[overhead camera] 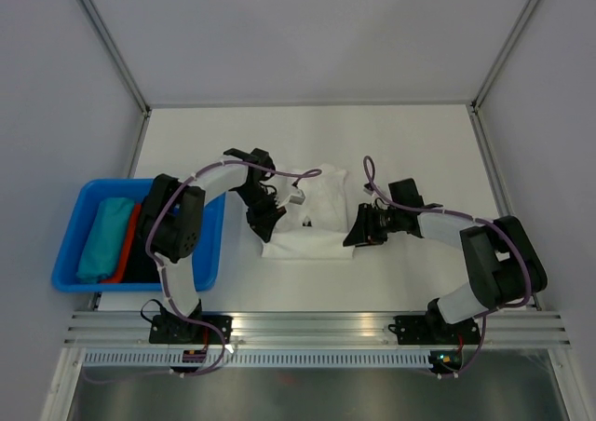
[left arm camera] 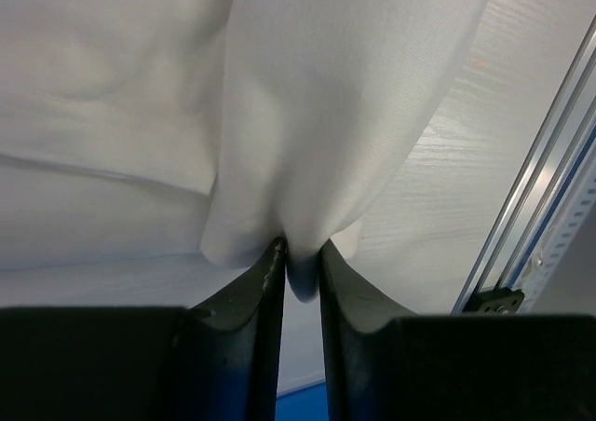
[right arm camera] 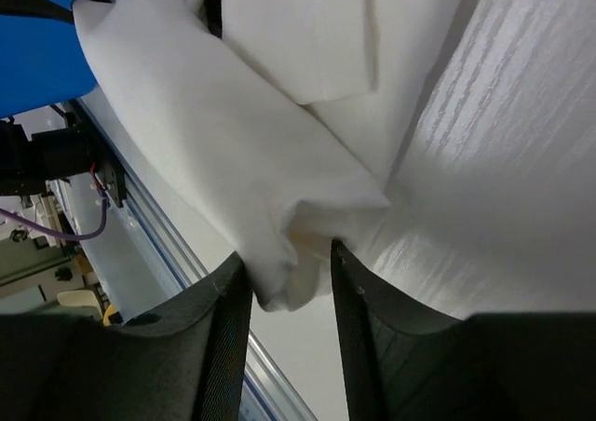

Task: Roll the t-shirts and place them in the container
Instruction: Roll the tshirt

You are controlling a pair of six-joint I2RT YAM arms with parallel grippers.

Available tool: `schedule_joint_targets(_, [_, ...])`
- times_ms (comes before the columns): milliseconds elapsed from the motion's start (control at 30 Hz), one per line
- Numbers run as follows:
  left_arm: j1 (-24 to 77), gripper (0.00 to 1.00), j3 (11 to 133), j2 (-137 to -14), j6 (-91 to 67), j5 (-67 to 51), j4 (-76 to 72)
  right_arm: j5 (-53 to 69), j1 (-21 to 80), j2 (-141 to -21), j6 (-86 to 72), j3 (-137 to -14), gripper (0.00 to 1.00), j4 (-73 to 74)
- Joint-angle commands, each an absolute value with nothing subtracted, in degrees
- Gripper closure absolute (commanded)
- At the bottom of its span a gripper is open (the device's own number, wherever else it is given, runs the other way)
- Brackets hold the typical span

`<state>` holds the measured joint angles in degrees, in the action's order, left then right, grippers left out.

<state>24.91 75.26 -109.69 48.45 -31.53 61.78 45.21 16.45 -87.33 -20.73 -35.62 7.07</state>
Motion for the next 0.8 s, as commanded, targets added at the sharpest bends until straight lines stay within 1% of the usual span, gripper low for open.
schedule_joint_targets(0, [24.61, 0.74, 78.22, -111.0, 47.72, -30.41, 60.38, 40.96, 16.17, -84.99, -21.53, -36.04, 0.56, 4.58])
schedule_joint_targets(33, [24.61, 0.73, 78.48, -111.01, 47.72, -30.15, 60.38, 40.96, 16.08, -84.38, -22.23, -35.86, 0.65, 2.57])
schedule_joint_targets(100, [24.61, 0.71, 79.71, -111.18, 47.29, -30.23, 60.29, 40.7, 16.17, -84.37, -25.04, -34.37, 0.77, 0.53])
schedule_joint_targets(133, [24.61, 0.69, 80.33, -111.18, 46.94, -30.58, 60.29, 40.43, 16.08, -84.81, -25.66, -33.84, 0.86, -2.08])
schedule_joint_targets(167, [24.61, 0.68, 81.55, -111.27, 46.59, -30.59, 60.29, 40.26, 16.08, -84.99, -26.36, -32.79, 0.89, -2.81])
schedule_joint_targets(267, [24.61, 0.67, 83.14, -111.09, 45.53, -29.19, 60.29, 40.69, 16.08, -85.69, -28.56, -32.52, 0.98, -4.83])
schedule_joint_targets(333, [24.61, 0.66, 83.5, -110.31, 45.26, -27.34, 60.2, 41.39, 16.08, -86.31, -29.88, -33.22, 1.0, -4.22])
schedule_joint_targets(400, [24.61, 0.58, 83.85, -108.64, 45.96, -26.98, 60.12, 41.4, 16.08, -86.4, -30.58, -34.19, 1.0, -3.35])
schedule_joint_targets(433, [24.61, 0.38, 83.67, -106.28, 46.75, -27.42, 60.29, 42.01, 16.08, -86.4, -31.28, -34.71, 1.0, -2.73])
schedule_joint_targets(467, [24.78, 0.31, 83.5, -104.69, 49.02, -28.03, 60.47, 42.36, 16.08, -86.4, -31.81, -34.8, 1.0, -2.64])
schedule_joint_targets(533, [24.87, 0.26, 81.49, -100.75, 51.23, -30.48, 60.29, 42.45, 16.08, -86.48, -32.17, -34.98, 1.0, -2.29])
schedule_joint_targets(567, [24.87, 0.19, 80.34, -100.03, 53.07, -31.28, 60.12, 42.45, 16.08, -86.57, -32.08, -35.07, 1.0, -2.11])
schedule_joint_targets(633, [25.13, 0.19, 77.27, -100.36, 53.17, -31.47, 58.89, 42.36, 16.08, -86.66, -31.73, -35.16, 1.0, -1.76])
schedule_joint_targets(667, [25.14, 0.15, 76.73, -100.98, 53.26, -31.12, 58.89, 42.45, 16.08, -86.57, -31.29, -35.33, 1.0, -1.5])
schedule_joint_targets(767, [25.14, 0.14, 75.5, -103.44, 54.83, -29.79, 58.8, 42.37, 16.08, -86.66, -30.24, -35.77, 1.0, -0.62])
